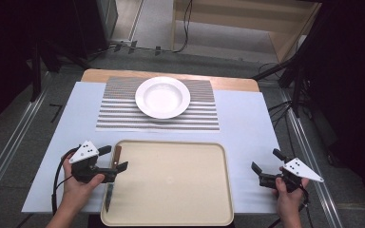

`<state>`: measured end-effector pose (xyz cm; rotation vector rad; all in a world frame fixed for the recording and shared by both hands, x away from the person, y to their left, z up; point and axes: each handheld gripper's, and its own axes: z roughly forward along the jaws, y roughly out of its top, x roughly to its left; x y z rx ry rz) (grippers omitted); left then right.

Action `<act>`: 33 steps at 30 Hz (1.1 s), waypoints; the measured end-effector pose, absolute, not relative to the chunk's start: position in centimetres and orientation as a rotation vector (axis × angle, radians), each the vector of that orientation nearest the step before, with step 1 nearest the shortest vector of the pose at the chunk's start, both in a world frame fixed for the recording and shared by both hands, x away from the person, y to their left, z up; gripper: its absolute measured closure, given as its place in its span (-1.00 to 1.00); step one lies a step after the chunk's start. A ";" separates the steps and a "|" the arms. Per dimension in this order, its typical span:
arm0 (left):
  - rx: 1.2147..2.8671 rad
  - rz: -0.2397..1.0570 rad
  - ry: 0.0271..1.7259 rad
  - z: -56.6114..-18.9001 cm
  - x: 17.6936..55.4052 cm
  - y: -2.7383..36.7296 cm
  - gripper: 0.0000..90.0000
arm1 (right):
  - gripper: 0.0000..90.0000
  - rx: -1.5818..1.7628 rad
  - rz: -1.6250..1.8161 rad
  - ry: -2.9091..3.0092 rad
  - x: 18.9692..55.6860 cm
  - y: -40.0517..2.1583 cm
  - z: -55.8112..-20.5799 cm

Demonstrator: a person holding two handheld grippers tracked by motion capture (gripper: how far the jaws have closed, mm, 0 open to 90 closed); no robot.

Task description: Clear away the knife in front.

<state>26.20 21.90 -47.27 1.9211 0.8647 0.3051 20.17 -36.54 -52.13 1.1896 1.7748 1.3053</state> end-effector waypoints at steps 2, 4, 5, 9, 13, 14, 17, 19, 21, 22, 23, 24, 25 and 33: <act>1.903 0.303 0.858 -47.2 26.2 22.2 -1.00 | -1.00 1.189 1.305 1.775 20.2 -36.5 -52.1; 1.897 0.331 0.856 -47.1 26.1 22.5 -1.00 | -1.00 1.189 1.305 1.775 20.2 -36.5 -52.1; 1.891 0.336 0.854 -47.1 26.1 22.6 -1.00 | -1.00 1.189 1.305 1.775 20.2 -36.5 -52.1; 1.867 0.346 0.856 -47.1 26.1 23.4 -1.00 | -1.00 1.189 1.304 1.775 20.2 -36.5 -52.1; 1.859 0.364 0.868 -47.1 26.2 24.0 -1.00 | -1.00 1.190 1.304 1.777 20.2 -36.5 -52.1; 1.857 0.370 0.871 -47.1 26.2 24.2 -1.00 | -1.00 1.190 1.304 1.777 20.2 -36.5 -52.1; 1.840 0.388 0.881 -47.1 26.3 24.8 -1.00 | -1.00 1.193 1.304 1.776 20.2 -36.5 -52.1; 1.830 0.403 0.888 -47.1 26.4 25.3 -1.00 | -1.00 1.192 1.305 1.776 20.2 -36.5 -52.1; 1.827 0.413 0.896 -47.1 26.5 25.8 -1.00 | -1.00 1.192 1.305 1.776 20.2 -36.5 -52.1; 1.819 0.418 0.903 -47.1 26.5 26.0 -1.00 | -1.00 1.192 1.305 1.776 20.2 -36.5 -52.1; 1.815 0.424 0.905 -47.1 26.5 26.3 -1.00 | -1.00 1.193 1.305 1.777 20.2 -36.5 -52.1; 1.811 0.427 0.910 -47.1 26.5 26.5 -1.00 | -1.00 1.193 1.305 1.776 20.2 -36.5 -52.1; 1.808 0.433 0.913 -47.1 26.6 26.8 -1.00 | -1.00 1.192 1.304 1.776 20.2 -36.5 -52.1; 1.787 0.484 0.944 -47.1 26.7 28.9 -1.00 | -1.00 1.190 1.304 1.777 20.2 -36.5 -52.1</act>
